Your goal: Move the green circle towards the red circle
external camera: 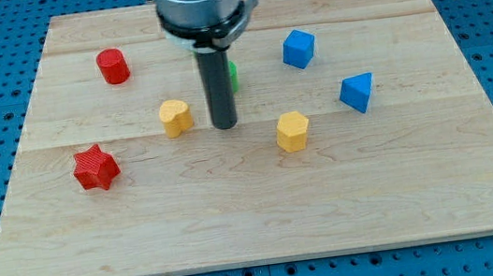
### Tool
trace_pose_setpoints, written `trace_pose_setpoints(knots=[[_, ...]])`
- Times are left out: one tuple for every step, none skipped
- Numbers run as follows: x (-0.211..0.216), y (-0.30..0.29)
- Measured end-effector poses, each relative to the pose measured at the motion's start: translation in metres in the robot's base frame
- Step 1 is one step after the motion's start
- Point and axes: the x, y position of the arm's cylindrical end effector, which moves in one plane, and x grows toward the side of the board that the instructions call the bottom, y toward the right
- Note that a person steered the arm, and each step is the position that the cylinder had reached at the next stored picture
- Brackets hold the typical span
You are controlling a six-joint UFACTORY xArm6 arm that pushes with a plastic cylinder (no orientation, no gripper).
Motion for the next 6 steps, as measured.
trace_pose_setpoints(knots=[[-0.026,0.038],[-0.056,0.075],[-0.058,0.046],[-0.064,-0.020],[-0.093,-0.007],[-0.089,-0.050]])
